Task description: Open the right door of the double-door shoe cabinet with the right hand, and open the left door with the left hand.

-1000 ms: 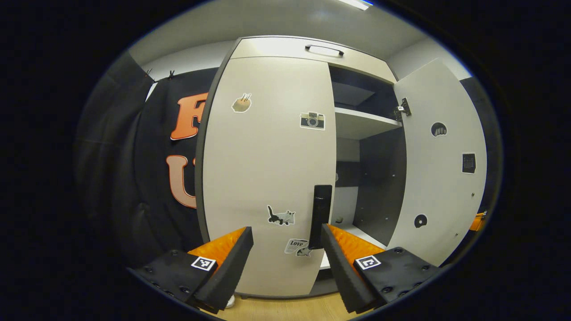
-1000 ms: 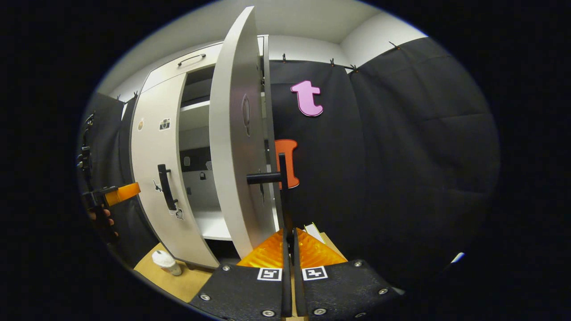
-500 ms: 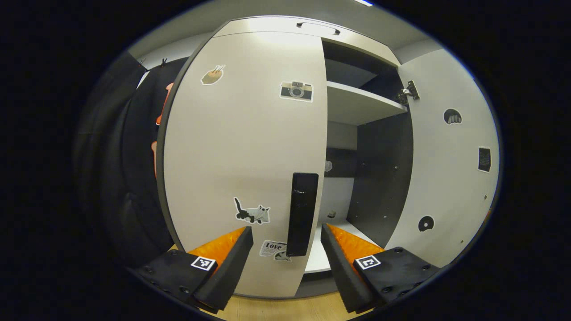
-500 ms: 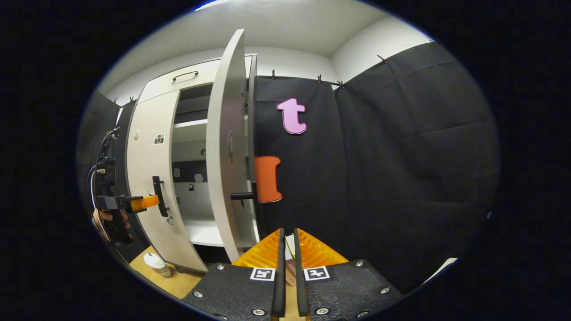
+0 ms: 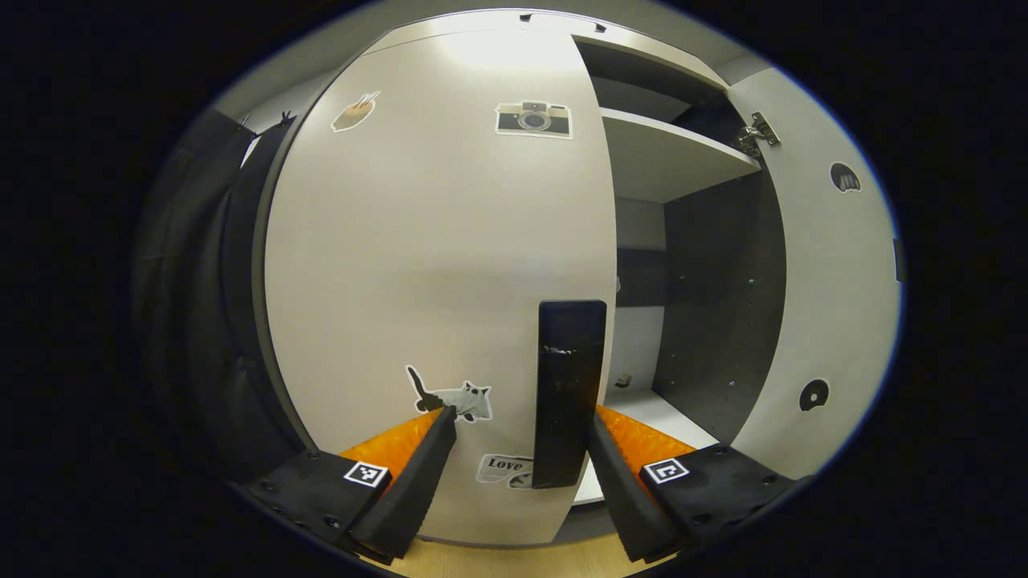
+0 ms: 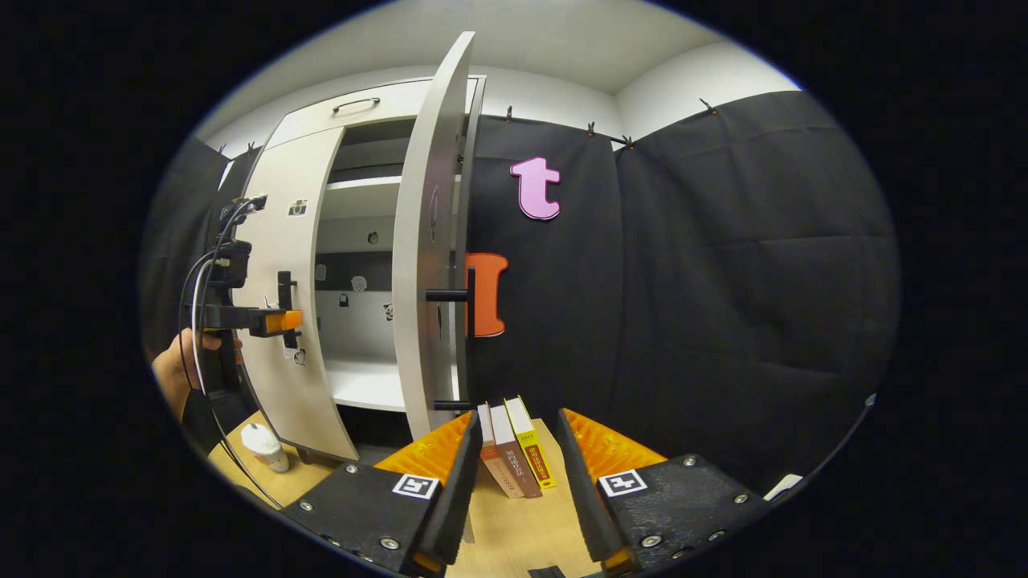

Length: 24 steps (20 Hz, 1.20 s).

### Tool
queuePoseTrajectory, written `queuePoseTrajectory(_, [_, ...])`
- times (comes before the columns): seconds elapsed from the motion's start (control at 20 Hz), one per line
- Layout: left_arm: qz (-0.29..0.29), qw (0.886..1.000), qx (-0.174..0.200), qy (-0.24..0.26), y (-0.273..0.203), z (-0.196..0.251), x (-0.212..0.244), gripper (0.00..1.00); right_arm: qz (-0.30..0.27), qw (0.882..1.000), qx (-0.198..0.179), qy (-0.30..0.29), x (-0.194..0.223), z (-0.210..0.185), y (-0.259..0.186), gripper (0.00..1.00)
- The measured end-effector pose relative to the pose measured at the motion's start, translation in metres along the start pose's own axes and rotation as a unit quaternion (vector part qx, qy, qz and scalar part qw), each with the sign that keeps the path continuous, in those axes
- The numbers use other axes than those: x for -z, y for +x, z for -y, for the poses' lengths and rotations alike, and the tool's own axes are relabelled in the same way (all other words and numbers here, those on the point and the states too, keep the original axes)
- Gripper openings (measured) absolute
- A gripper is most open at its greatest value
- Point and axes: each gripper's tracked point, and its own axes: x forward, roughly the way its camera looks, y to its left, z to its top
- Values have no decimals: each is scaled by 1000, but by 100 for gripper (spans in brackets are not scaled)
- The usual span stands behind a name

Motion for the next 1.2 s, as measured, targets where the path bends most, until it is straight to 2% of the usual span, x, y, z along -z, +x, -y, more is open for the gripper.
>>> queuePoseTrajectory(0.1, [4,1000,-6,-13,2,1,1,98,-1,1000,-3,7,1,0,0,63])
queuePoseTrajectory(0.15, [12,1000,-7,-9,4,2,1,96,-3,1000,-5,10,2,0,0,69])
queuePoseTrajectory(0.25, [20,1000,-3,-6,4,9,-1,92,-4,1000,-5,13,3,2,-1,66])
queuePoseTrajectory(0.3, [20,1000,-1,-6,3,14,-1,81,-6,1000,-5,13,3,3,-1,66])
queuePoseTrajectory(0.35, [20,1000,5,-7,5,21,-1,75,-7,1000,-4,13,4,5,-2,66])
queuePoseTrajectory(0.4, [19,1000,1,-4,3,24,-2,55,-7,1000,-4,12,5,6,-3,66])
queuePoseTrajectory(0.45, [17,1000,-4,1,6,24,-2,44,-8,1000,-5,12,5,6,-4,66])
queuePoseTrajectory(0.5, [17,1000,-2,-1,4,24,-1,38,-10,1000,-6,11,6,7,-5,66])
queuePoseTrajectory(0.65, [6,1000,14,-18,2,24,0,34,-10,1000,-7,10,6,9,-6,66])
queuePoseTrajectory(0.85, [-2,1000,9,-13,-4,23,2,31,-9,1000,-18,20,5,6,-8,66])
queuePoseTrajectory(0.9, [-3,1000,9,-11,-6,22,3,26,-9,1000,-20,19,5,6,-7,66])
queuePoseTrajectory(1.2, [-4,1000,-5,-10,-43,12,6,26,-12,999,-49,13,7,-5,-13,66])
